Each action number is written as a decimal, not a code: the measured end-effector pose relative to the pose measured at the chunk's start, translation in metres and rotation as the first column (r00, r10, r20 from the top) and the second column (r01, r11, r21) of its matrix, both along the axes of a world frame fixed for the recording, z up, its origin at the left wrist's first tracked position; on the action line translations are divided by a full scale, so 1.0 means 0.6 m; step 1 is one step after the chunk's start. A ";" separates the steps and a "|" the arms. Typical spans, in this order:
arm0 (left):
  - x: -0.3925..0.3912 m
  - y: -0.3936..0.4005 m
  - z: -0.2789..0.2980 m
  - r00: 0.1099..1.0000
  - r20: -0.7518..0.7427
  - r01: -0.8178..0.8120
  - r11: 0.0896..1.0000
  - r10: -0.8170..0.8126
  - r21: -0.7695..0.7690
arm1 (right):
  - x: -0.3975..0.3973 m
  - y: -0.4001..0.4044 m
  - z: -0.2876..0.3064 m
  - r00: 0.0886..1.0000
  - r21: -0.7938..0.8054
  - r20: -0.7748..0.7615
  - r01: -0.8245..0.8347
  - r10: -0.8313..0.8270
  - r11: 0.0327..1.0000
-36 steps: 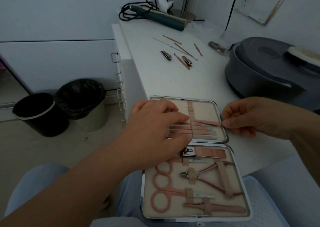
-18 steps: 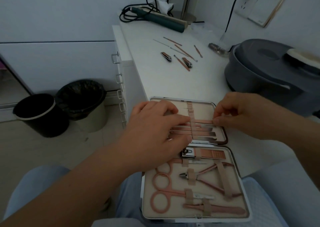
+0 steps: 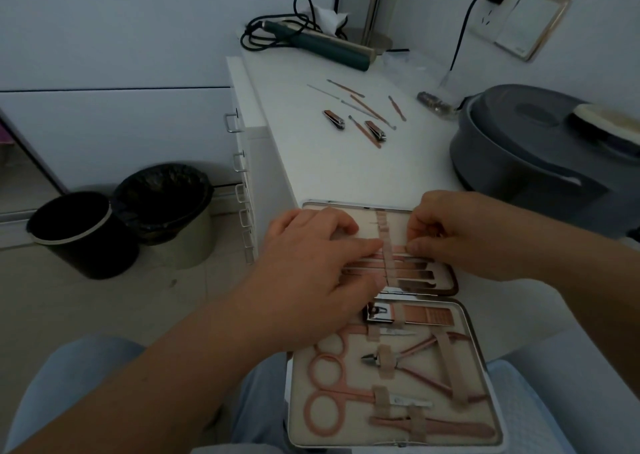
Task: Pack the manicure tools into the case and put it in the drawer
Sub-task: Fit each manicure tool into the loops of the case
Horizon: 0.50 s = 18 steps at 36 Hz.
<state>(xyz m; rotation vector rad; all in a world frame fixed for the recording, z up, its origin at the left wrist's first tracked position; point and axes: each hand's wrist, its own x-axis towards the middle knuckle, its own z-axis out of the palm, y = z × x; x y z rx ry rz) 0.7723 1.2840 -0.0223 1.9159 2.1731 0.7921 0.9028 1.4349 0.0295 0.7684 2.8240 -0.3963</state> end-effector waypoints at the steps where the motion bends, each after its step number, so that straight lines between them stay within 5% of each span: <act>1: 0.000 0.001 0.000 1.000 -0.003 0.000 1.000 0.000 0.001 | 0.001 0.000 -0.001 1.000 0.009 -0.012 -0.006 0.006 1.000; 18: 0.003 -0.001 0.002 0.999 -0.045 -0.030 1.000 0.031 0.008 | 0.050 0.021 -0.006 0.970 -0.029 -0.242 0.034 -0.040 0.999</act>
